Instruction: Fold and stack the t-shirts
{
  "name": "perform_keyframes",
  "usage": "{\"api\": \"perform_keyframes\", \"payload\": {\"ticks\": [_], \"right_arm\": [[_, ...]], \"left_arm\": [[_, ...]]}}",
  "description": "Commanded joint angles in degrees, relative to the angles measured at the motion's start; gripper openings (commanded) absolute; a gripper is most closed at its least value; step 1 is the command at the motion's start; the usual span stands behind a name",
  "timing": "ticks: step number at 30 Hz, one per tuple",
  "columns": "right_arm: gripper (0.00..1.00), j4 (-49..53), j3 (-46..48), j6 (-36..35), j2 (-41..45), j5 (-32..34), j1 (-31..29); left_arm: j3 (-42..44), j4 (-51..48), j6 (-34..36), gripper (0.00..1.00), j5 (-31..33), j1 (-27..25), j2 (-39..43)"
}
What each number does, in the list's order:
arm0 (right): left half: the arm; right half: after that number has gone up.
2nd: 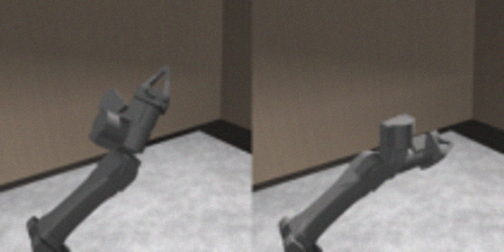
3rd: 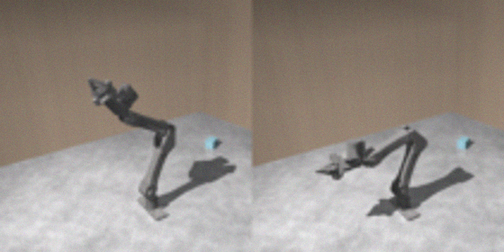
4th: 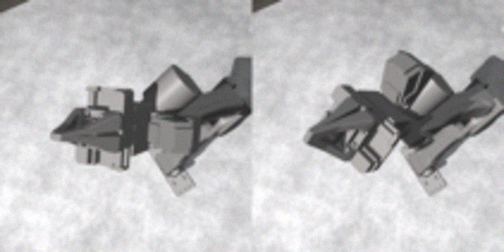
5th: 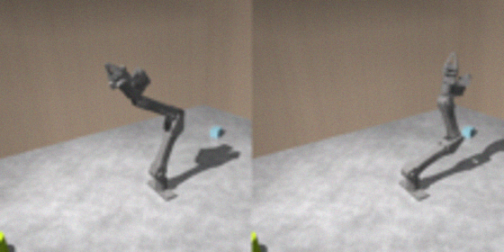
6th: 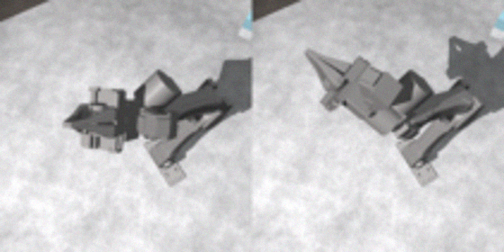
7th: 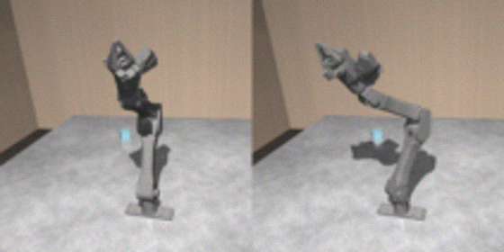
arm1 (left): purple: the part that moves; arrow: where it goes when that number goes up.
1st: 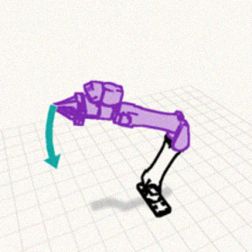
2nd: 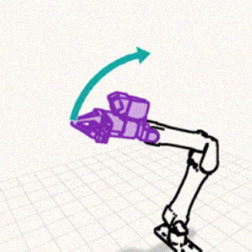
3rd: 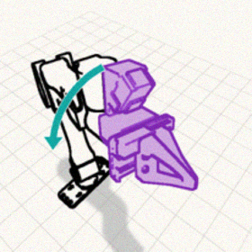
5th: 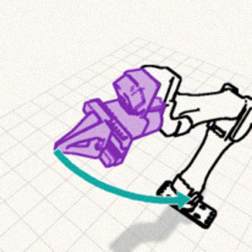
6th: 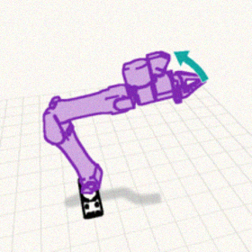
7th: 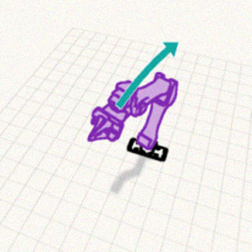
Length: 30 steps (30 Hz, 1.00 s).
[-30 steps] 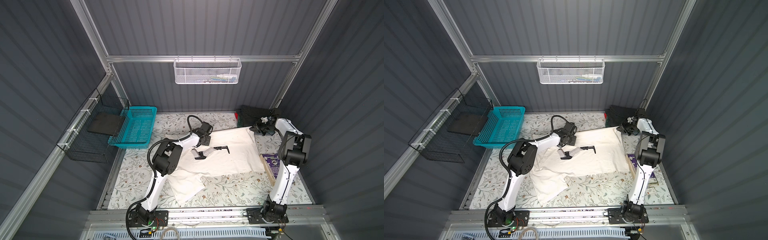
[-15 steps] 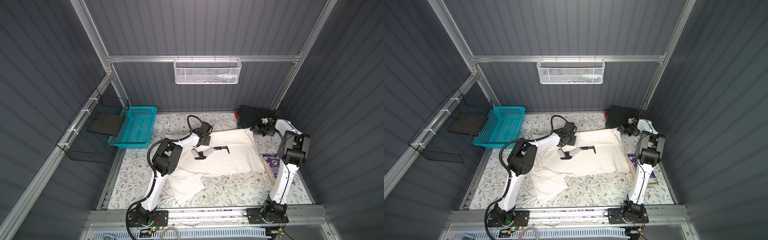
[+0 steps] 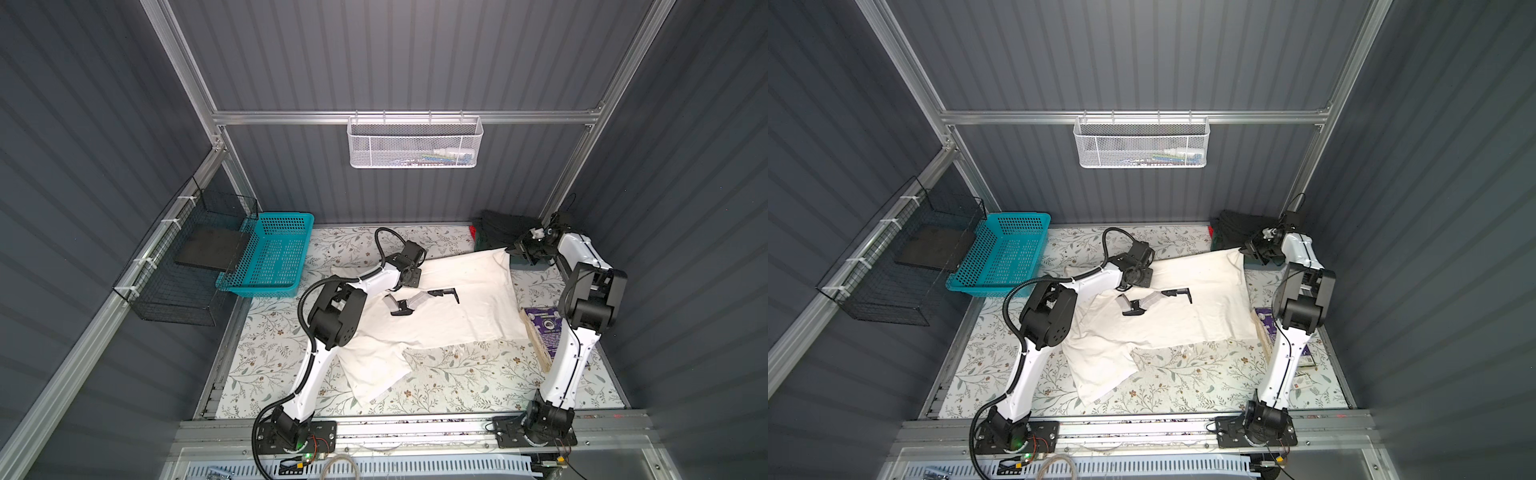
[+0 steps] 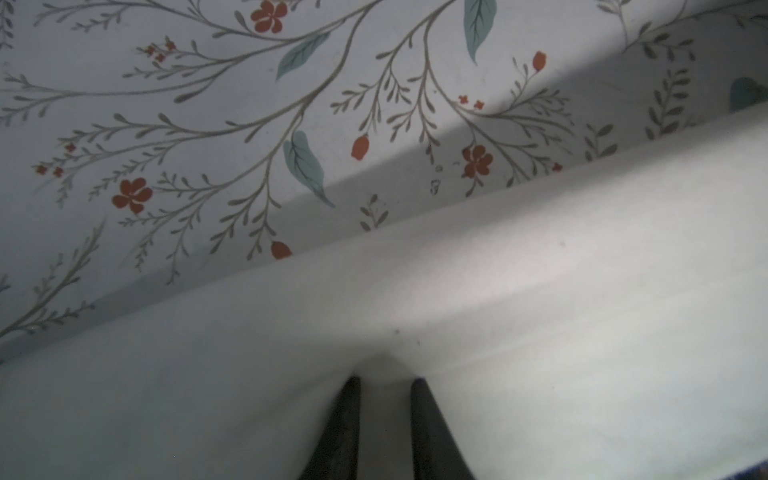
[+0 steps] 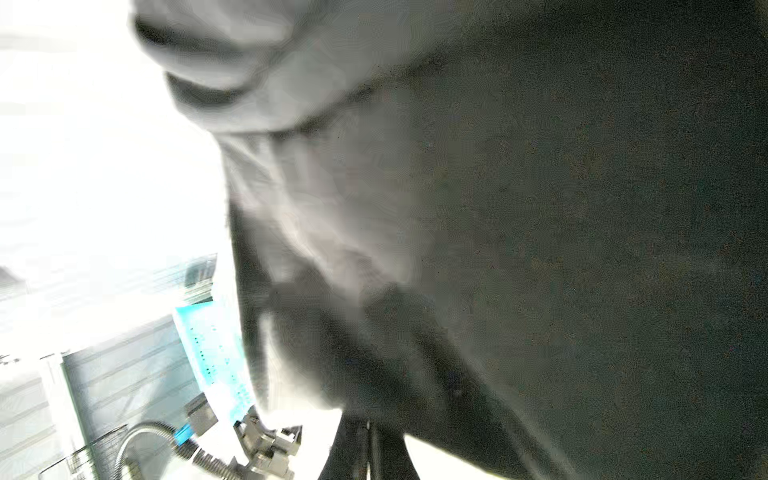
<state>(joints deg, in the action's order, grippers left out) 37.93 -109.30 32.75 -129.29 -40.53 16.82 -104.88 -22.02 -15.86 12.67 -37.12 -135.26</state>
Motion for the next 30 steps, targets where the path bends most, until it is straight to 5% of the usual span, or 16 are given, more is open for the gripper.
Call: {"api": "perform_keyframes", "payload": {"ticks": [1, 10, 16, 21, 27, 30], "right_arm": [[0.0, 0.72, -2.76, -0.48, -0.71, -0.77, 3.2], [0.0, 2.25, -4.72, -1.41, -0.22, -1.2, 4.31], [0.47, 2.06, -3.06, -2.18, 1.56, -1.65, 3.54], [0.64, 0.99, 4.99, -3.92, 9.34, 4.81, 2.56], [0.77, -0.1, 20.57, -6.74, 21.42, 14.48, -4.81], [0.79, -0.59, 28.12, -6.79, 26.59, 18.18, -8.47]], "left_arm": [[4.52, -14.41, -2.19, 0.22, 2.02, 1.94, -8.17], [5.87, -13.05, -2.83, 0.21, 2.73, 2.32, -7.54], [5.98, -13.18, -2.86, 0.21, 0.34, 2.32, -6.12], [5.0, -14.07, -3.22, 0.42, -0.21, 2.32, -1.51], [5.19, -15.51, -3.35, 0.99, 0.39, 2.32, 6.59], [7.71, -15.44, -3.64, 1.0, 1.82, 2.32, 12.59]]}}
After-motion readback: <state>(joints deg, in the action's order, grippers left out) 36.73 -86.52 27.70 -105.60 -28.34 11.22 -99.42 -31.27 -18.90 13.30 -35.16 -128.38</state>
